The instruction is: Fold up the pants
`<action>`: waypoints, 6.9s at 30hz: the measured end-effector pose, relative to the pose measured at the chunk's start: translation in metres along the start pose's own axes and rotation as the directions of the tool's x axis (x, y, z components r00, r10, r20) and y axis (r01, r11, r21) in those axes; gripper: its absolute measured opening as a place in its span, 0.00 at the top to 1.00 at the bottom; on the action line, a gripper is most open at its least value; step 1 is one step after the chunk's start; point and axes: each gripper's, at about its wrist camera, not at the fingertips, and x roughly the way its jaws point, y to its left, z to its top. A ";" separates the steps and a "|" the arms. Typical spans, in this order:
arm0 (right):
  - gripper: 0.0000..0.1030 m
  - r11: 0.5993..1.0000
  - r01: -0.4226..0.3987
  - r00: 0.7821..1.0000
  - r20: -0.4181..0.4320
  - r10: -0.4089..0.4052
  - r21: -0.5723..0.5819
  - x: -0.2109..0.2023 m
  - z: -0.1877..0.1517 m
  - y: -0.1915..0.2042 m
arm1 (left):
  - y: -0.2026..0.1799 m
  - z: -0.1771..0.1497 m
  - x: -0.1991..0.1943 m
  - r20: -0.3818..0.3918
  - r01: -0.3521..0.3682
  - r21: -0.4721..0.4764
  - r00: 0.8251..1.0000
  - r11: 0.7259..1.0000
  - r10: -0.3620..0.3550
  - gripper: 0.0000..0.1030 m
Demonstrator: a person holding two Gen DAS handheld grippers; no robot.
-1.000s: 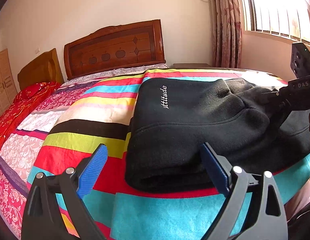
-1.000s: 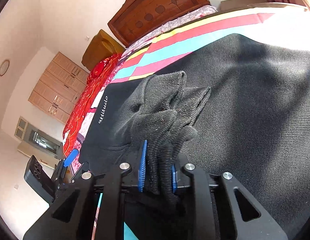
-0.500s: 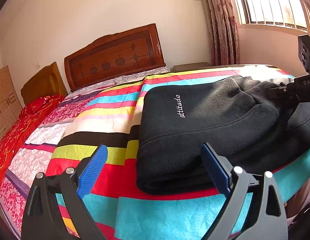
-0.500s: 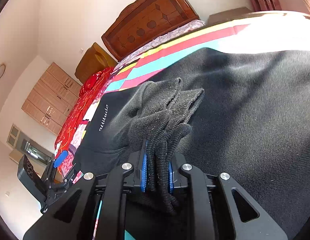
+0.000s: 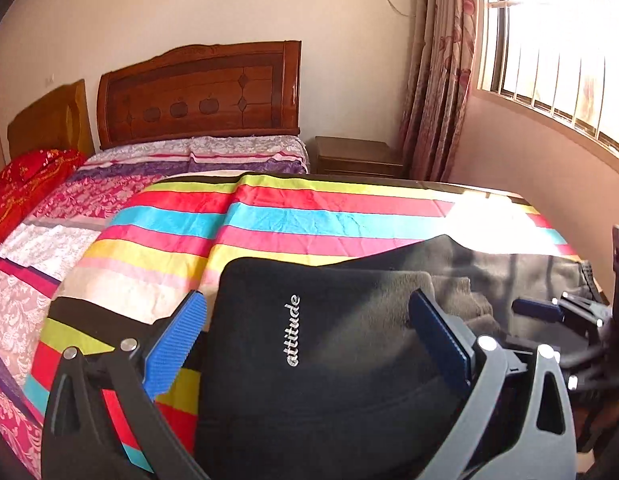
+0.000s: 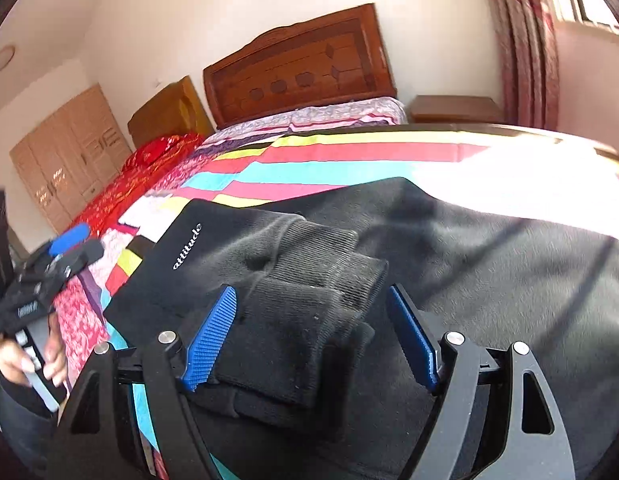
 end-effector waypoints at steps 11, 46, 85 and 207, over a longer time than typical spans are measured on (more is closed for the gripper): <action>0.35 0.978 -0.119 0.983 -0.160 0.092 -0.170 0.038 -0.029 0.027 | 0.002 -0.031 0.102 -0.245 -0.075 -0.009 0.967 0.997 0.071 0.02; 0.22 0.788 0.047 0.996 0.035 -0.086 0.614 -0.145 -0.122 -0.259 | -0.003 -0.032 0.106 -0.259 -0.118 0.024 0.958 0.993 0.120 0.01; 0.78 0.826 0.106 0.928 0.243 -0.282 0.554 -0.197 -0.078 -0.198 | -0.158 -0.076 0.070 -0.232 0.122 0.316 0.972 0.941 -0.048 0.01; 0.09 0.994 -0.106 0.981 -0.157 0.110 0.032 0.091 0.052 -0.043 | -0.065 -0.099 -0.017 -0.227 0.371 0.086 0.911 0.925 -0.344 0.14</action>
